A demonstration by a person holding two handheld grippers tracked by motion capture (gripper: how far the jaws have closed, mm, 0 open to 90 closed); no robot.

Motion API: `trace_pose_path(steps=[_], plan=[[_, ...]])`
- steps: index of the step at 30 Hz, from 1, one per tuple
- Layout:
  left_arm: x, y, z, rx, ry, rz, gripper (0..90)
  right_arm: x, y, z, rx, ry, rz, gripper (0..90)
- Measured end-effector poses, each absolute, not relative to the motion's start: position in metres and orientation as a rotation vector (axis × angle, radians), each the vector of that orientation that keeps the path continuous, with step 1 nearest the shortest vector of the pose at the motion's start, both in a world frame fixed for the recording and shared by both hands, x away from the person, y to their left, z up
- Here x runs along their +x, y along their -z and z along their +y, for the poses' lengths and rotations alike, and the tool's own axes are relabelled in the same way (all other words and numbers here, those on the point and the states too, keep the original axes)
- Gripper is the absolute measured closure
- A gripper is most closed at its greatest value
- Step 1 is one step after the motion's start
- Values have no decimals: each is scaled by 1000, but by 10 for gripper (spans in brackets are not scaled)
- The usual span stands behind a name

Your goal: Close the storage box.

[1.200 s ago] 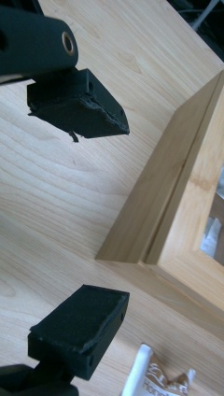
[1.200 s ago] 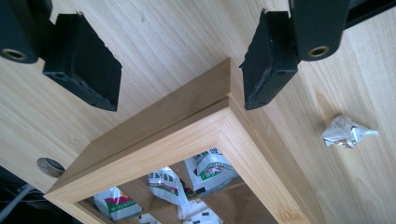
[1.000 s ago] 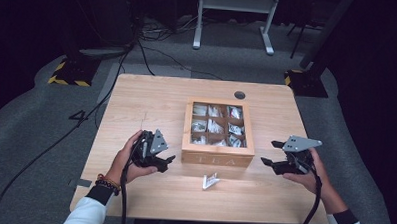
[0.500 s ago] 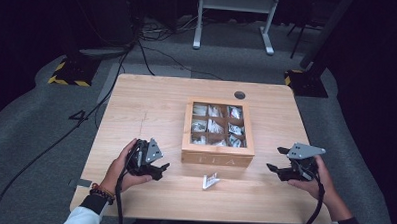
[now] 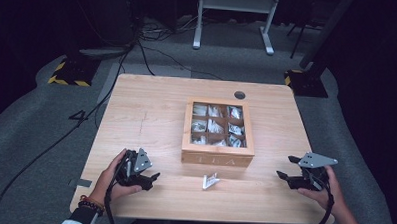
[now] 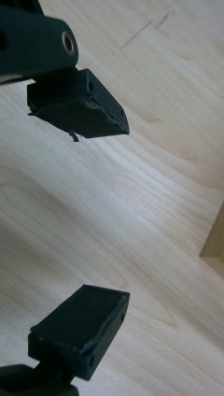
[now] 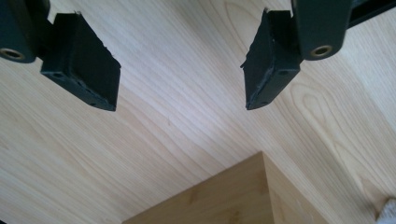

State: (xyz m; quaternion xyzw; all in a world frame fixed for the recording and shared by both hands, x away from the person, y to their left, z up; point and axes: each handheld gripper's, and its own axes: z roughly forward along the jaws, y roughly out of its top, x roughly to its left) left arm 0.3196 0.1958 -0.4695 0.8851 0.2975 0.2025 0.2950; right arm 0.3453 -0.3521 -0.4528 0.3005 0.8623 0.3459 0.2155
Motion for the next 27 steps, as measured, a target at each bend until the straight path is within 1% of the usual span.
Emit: trace_pose_path(steps=[6,23,26,27], plan=[[318,481,206,2385,-532,822,177,339,467,-368,904,-974,2399,272],[320,497,254,2287,-397,951,171,332,501,-404,1159,-1041,2332,247],[320,501,260,2234,-352,983,170,331,503,-407,1171,-1063,2312,239],[319,503,262,2221,-359,973,163,330,503,-407,1178,-1058,2303,238]])
